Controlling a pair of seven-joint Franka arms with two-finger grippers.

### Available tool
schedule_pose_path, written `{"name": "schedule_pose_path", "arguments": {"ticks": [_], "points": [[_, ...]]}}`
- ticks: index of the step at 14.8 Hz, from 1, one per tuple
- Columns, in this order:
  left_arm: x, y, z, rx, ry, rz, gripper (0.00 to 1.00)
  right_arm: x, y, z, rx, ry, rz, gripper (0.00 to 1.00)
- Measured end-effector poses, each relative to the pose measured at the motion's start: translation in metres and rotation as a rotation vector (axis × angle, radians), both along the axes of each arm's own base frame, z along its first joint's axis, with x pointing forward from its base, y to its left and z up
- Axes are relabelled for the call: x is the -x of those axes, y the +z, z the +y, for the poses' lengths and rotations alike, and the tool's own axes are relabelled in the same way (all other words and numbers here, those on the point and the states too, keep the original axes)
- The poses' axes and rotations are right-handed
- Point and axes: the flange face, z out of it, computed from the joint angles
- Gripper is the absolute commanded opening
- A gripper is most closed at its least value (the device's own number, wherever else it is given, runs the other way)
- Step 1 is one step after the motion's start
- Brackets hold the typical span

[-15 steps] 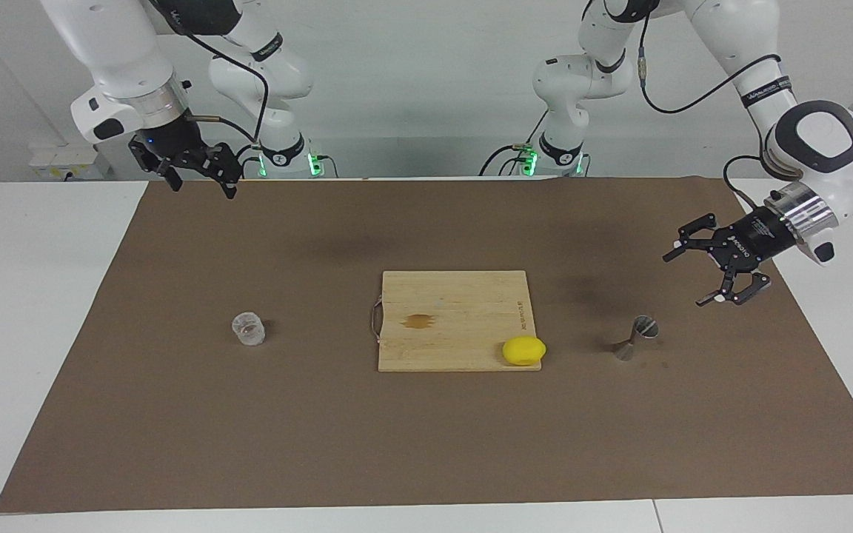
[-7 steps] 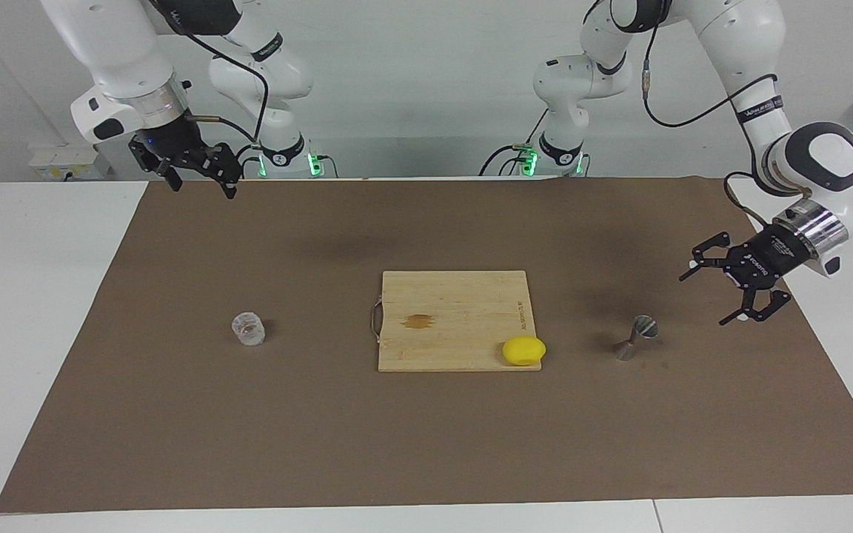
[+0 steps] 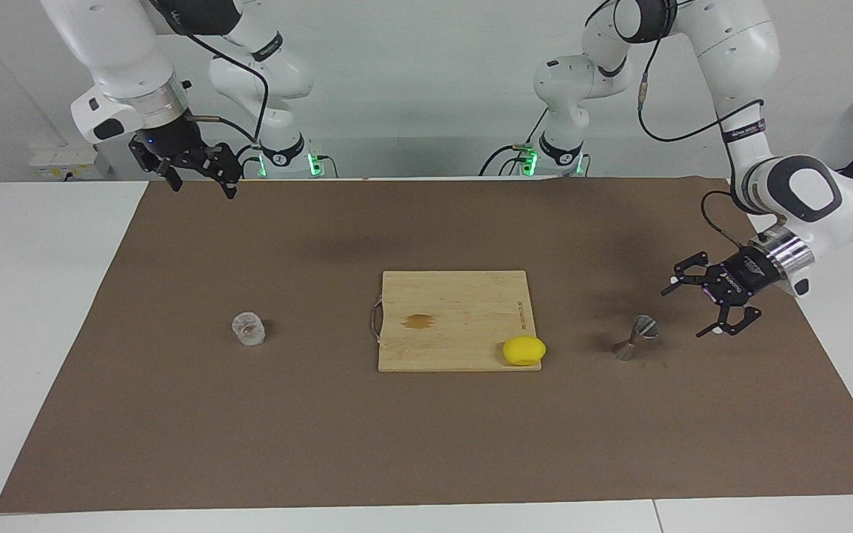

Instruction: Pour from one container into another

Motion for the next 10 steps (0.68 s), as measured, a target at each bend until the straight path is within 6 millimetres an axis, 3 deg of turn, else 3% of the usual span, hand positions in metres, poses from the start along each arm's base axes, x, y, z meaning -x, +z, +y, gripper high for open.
{"name": "schedule_pose_path", "arguments": {"ticks": [4, 10], "points": [[0.008, -0.016, -0.005, -0.002, -0.033, -0.010, 1.00, 0.000, 0.000, 0.000, 0.000, 0.000, 0.000, 1.00], [0.004, -0.024, -0.026, -0.042, -0.035, -0.024, 1.00, 0.000, 0.000, 0.000, 0.000, 0.000, 0.000, 1.00]]}}
